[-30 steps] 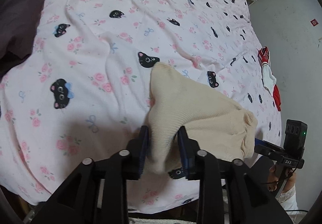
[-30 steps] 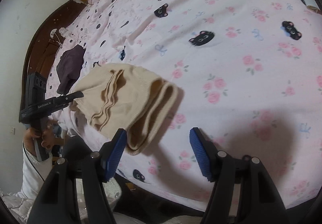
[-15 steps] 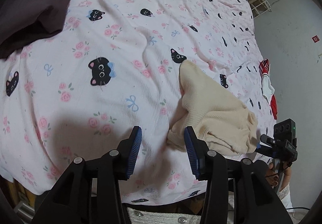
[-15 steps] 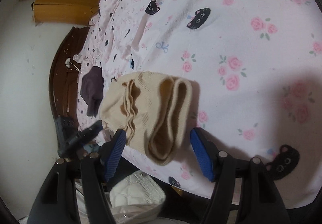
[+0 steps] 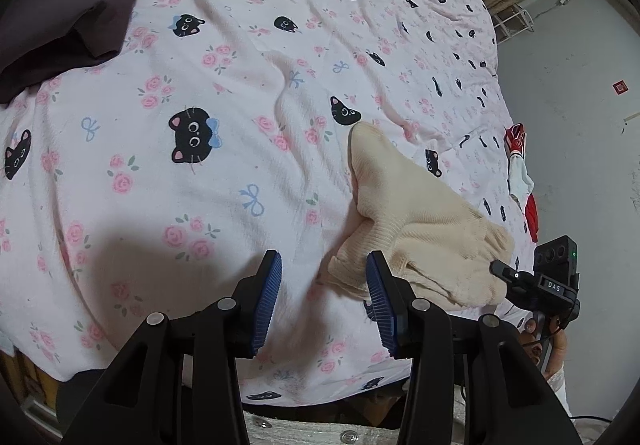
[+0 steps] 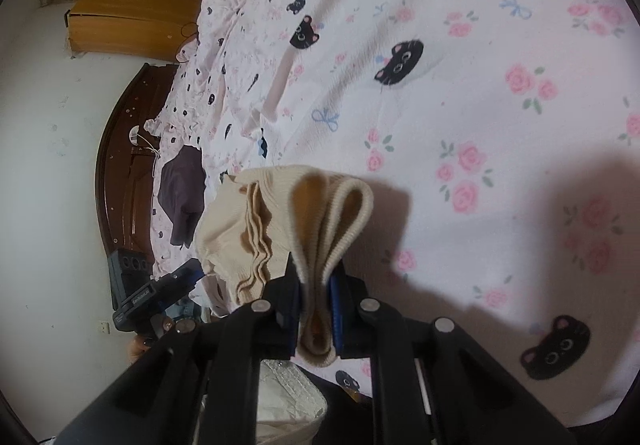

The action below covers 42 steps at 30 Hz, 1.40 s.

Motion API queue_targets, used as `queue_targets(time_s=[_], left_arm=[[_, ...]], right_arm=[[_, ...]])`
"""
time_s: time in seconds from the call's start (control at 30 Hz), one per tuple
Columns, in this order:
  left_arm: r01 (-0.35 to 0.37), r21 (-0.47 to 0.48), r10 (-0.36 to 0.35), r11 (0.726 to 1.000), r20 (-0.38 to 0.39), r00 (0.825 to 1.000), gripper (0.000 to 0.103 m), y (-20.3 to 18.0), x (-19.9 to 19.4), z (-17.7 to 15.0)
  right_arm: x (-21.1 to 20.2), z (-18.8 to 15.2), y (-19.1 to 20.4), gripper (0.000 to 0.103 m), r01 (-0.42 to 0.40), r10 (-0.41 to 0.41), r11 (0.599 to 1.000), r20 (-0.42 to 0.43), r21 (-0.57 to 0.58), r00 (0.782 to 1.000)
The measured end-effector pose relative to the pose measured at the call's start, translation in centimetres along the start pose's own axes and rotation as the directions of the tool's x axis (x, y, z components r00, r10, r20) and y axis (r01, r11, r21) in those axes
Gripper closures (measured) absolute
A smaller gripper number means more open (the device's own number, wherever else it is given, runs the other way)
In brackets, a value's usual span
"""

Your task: Fold clothes

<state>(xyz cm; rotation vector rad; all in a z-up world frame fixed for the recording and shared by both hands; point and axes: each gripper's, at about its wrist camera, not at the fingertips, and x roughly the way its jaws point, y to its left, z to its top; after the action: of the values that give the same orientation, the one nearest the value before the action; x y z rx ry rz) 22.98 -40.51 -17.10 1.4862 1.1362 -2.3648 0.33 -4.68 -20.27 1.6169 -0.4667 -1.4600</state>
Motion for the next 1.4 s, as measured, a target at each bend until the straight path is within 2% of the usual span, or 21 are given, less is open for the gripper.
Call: queue_targets(time_s=[0.3,0.5,0.63,0.77,0.9,1.03,1.17,1.3,1.4], left_arm=[[0.024,0.015,-0.024,1.000,-0.004,1.000,0.064,-1.2,0.4,0.1],[0.062,0.030,-0.061,0.998,-0.032,0.998,0.064,-2.5,1.3,-0.3],[0.085,0.059,-0.081,0.995,-0.072,0.994,0.064,-4.0,2.6,-1.0],[0.096,0.102,-0.085,0.990,-0.106,0.991,0.064,-5.5,3.4,-2.0],[0.092,0.157,-0.073,0.983,-0.120,0.990,0.064,-6.5,3.5,-2.7],[0.031,0.253,-0.008,0.967,-0.089,0.996,0.063,-7.6,2.9,-3.7],[-0.040,0.366,0.060,0.930,-0.042,0.997,0.063,-9.2,2.8,-4.8],[-0.041,0.441,0.051,0.897,-0.011,0.999,0.063,-10.6,3.0,-5.6],[-0.041,0.465,0.052,0.885,-0.011,0.999,0.063,-11.1,3.6,-5.8]], right_arm=[[-4.2,0.9,-1.0,0.090,0.041,-0.041,0.999,0.074,-0.004,0.996],[-6.1,2.4,-2.8,0.090,0.122,-0.124,0.992,0.111,0.023,0.986],[-5.8,2.6,-3.5,0.083,0.178,-0.180,0.984,0.102,0.028,0.978],[-6.2,2.1,-2.5,0.072,0.261,-0.255,0.965,0.128,-0.032,0.959],[-7.1,1.7,-1.2,0.065,0.352,-0.331,0.932,0.183,-0.092,0.926],[-7.7,1.6,0.1,0.065,0.398,-0.365,0.906,0.213,-0.144,0.906],[-7.4,1.3,1.1,0.065,0.429,-0.388,0.882,0.217,-0.194,0.896],[-6.7,1.0,1.7,0.065,0.434,-0.394,0.873,0.206,-0.221,0.896],[-6.3,0.8,2.0,0.065,0.432,-0.394,0.872,0.195,-0.230,0.898]])
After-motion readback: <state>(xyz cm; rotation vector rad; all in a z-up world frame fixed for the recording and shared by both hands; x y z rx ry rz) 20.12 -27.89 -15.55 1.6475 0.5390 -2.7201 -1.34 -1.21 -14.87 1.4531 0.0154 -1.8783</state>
